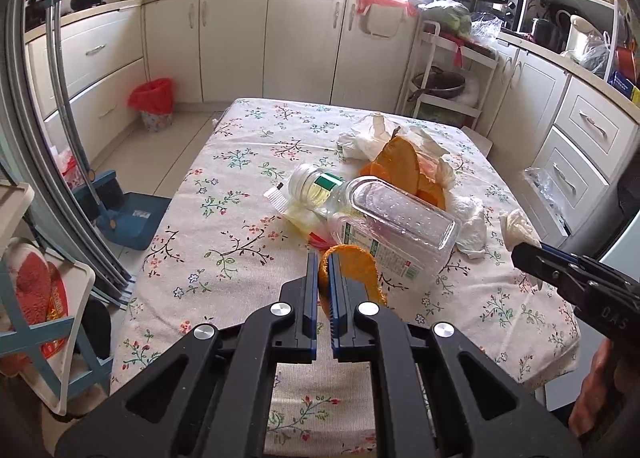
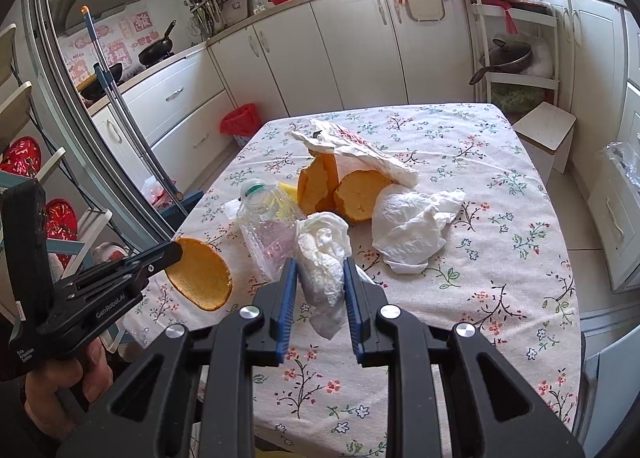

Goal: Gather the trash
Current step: 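Lift the bread crust and tissue and carry them toward the yellow basin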

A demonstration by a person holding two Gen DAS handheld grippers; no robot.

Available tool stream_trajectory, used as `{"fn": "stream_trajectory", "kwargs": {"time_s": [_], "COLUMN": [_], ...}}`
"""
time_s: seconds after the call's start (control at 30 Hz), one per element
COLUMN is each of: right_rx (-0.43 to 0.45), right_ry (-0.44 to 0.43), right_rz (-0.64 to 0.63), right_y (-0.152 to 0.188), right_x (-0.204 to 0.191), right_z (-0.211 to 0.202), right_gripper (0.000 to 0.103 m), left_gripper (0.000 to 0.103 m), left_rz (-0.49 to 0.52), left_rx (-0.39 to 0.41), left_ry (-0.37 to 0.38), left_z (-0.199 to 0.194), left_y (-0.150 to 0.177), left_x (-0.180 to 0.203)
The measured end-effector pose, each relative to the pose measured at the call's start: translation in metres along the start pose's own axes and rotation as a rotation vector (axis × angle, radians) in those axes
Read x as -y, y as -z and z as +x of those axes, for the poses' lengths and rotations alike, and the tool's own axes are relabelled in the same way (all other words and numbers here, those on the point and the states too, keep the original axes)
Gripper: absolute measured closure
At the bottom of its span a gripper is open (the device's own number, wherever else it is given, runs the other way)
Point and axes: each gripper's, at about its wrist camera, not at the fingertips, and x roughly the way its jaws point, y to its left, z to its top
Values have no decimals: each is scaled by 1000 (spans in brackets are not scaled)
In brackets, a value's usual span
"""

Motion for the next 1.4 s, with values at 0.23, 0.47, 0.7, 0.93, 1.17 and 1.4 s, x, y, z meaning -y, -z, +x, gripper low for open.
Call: {"fn": "stream_trajectory", "kwargs": {"time_s": [0.23,0.47,0.7,0.93,1.17,1.4], "right_rx": [15,27,47,58,63,53], "right_ry": [-15,-22,-23,-19,-20,-27], "right_rz": [3,8,-2,-8,-6,-2], "right_y": [2,5,10,14,23,35], "right_x": [-2,-2,-5,-7,-9,-13], "right_z": [-5,-10,-22,-28,-34,-40], "right_gripper": [79,79,78,78,78,78], "left_gripper": [98,99,99,99,99,99], "left_rz": [4,8,13,14,17,18], "left_rx": [2,10,15,17,16,14], "left_ry": [1,3,6,12,14,19], "left_z": [-5,-16,-30,-38,-48,-54], "left_y": [4,14,25,33,42,49], "left_x": [1,4,5,6,6,6]}}
